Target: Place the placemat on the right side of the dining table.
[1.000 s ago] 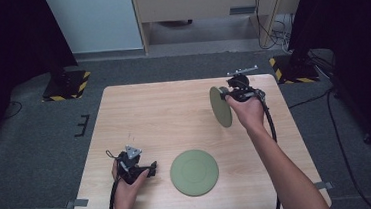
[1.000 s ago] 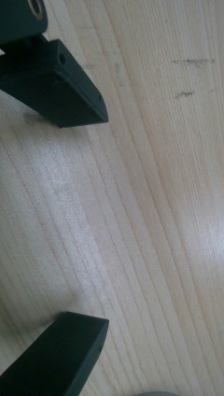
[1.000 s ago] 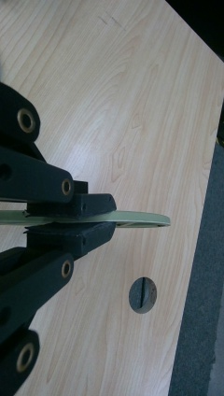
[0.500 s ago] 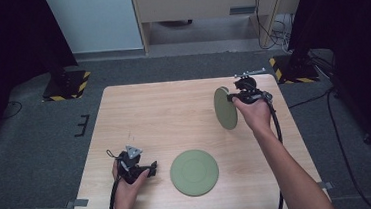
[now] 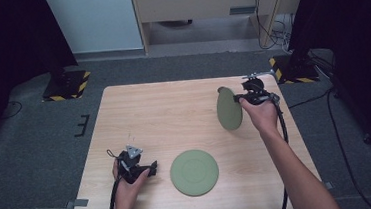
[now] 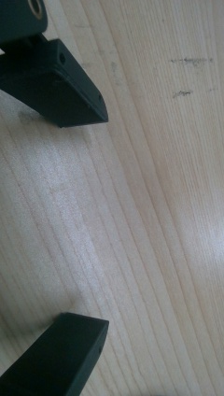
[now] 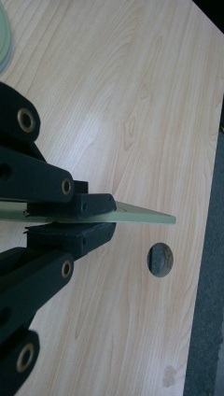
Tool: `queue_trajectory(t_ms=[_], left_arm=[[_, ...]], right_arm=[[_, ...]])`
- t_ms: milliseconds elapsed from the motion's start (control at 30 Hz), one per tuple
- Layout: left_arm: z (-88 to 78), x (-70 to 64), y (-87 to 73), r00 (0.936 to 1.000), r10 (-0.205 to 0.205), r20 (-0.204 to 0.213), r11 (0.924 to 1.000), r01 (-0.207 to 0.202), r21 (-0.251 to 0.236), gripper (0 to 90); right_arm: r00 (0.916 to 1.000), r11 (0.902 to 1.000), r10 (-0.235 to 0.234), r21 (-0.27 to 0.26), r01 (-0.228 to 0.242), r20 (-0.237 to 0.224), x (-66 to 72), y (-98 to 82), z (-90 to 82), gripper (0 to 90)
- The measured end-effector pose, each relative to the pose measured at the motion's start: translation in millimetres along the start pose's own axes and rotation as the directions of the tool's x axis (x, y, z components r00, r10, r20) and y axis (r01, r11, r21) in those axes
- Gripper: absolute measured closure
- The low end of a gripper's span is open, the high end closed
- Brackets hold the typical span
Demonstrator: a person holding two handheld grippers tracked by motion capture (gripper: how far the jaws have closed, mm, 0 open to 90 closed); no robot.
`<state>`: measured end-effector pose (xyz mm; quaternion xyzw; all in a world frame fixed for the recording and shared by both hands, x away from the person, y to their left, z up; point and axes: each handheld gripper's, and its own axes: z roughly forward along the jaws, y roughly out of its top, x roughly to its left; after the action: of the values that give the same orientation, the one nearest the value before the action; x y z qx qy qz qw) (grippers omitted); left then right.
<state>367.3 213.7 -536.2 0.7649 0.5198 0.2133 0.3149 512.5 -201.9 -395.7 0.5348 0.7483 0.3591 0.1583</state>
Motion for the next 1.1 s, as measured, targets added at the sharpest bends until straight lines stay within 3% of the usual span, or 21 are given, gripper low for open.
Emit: queue_trajectory(t_ms=[533,1100], left_arm=[[6.2,-3.5,6.0,0.9998,0.014,0.014,0.9999,-0.014,0.002,1.7],[10.2,-0.1,9.9,1.0000,0.006,0.006,1.0000,-0.006,0.003,1.3]], right_arm=[[0.9997,0.9995,0.023,0.021,-0.023,0.009,-34.4,-7.9,4.1,86.0],[0.9954,0.9946,0.096,0.039,-0.096,-0.005,-76.7,-28.7,16.2,86.0]])
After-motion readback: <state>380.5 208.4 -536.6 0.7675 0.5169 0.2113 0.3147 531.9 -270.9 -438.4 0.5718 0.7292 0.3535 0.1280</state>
